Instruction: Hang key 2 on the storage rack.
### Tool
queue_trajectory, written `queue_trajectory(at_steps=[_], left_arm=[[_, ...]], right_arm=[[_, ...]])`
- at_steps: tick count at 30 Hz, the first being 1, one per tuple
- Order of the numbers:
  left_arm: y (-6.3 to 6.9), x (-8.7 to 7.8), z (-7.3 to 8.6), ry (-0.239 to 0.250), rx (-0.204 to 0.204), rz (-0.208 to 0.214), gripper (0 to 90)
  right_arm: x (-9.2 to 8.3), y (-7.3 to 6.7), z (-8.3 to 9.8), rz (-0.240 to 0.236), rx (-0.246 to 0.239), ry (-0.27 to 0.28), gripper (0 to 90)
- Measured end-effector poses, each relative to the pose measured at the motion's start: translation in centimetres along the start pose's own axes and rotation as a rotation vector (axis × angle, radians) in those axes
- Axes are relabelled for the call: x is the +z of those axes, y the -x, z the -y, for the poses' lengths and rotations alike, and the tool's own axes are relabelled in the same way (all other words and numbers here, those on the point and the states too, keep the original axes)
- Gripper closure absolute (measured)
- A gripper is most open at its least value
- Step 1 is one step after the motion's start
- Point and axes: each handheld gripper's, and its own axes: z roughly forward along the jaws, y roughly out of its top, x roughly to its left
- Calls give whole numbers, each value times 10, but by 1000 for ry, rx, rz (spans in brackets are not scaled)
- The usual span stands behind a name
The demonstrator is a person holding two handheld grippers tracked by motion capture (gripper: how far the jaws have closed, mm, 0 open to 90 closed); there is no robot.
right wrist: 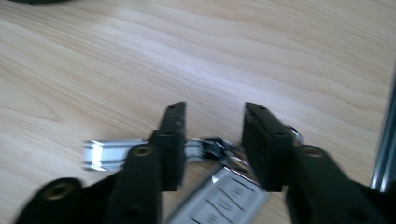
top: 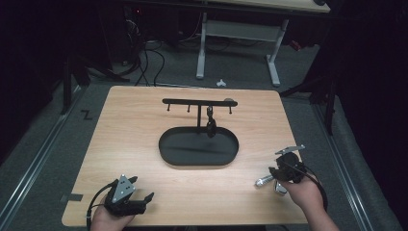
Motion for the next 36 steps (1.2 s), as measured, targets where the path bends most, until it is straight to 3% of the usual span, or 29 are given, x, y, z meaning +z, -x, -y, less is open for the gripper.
queue_trajectory(at_steps=[7,12,21,28,36], left_arm=[[0,0,0,-6,3,0,185],[-1,0,0,-3,0,-1,185],[-1,0,0,-5,1,0,185],[-1,-1,0,-3,2,1,185],[-1,-1,0,-4,3,1,185]], right_arm=[[4,30,9,46,64,-85,879],[17,41,14,54,89,-137,895],[32,25,-2,45,54,-129,893],[43,3,-19,31,-14,-121,881],[41,-12,-30,28,-49,-91,847]])
